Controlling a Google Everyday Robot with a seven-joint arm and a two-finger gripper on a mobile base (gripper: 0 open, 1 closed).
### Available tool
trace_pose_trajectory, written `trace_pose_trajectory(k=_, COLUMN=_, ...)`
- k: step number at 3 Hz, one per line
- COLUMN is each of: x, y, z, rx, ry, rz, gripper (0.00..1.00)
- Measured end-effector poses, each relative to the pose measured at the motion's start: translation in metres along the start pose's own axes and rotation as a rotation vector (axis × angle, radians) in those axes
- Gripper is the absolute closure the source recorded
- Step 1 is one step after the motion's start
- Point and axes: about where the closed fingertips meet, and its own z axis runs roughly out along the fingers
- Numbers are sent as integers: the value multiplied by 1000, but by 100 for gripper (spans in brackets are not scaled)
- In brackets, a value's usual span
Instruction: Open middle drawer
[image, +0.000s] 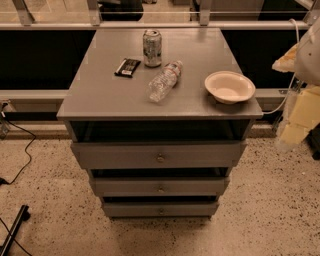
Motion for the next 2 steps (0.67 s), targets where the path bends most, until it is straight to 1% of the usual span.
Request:
trace_pose_trajectory(k=1, x=-1, y=1, z=3, rx=-1, ry=-5, rz=3, gripper=0)
trace_pose_trajectory(k=2, x=-7, y=9, z=38, rx=-23, ry=-74, rz=39, gripper=0)
